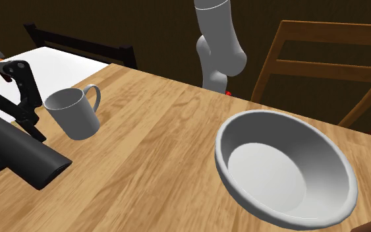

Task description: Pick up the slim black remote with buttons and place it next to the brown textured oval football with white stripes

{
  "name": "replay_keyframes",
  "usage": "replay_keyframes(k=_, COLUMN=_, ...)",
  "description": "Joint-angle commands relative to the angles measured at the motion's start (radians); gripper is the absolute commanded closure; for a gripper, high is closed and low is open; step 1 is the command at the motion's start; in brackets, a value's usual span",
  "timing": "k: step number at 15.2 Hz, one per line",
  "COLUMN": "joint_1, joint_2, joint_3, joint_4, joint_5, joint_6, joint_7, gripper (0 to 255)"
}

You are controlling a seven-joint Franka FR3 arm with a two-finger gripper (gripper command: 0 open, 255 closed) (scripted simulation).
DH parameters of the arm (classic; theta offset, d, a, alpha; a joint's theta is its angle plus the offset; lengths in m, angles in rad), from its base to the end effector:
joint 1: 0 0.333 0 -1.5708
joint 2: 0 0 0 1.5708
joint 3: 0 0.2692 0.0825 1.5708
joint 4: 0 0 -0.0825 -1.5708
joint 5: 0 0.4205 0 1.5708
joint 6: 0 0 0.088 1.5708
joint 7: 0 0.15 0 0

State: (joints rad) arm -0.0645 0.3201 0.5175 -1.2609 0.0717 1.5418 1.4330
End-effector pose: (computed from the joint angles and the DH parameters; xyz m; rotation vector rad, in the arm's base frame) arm 0.6067 0.2598 0.5136 -2.6264 1.4349 0.2746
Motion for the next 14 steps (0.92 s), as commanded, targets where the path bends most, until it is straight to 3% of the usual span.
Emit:
replay_keyframes(k=1, joint_1=-0.007, joint_2=-0.011, joint_3=-0.001, joint_4=-0.043, joint_5=0.006, joint_6=0.032, joint_7=-0.008, gripper=255)
replay_keyframes(k=14, joint_1=-0.027, joint_2=-0.041, joint_3=-0.005, joint_4=-0.257, joint_5=0.023, joint_6=0.215, joint_7=-0.047, gripper=255)
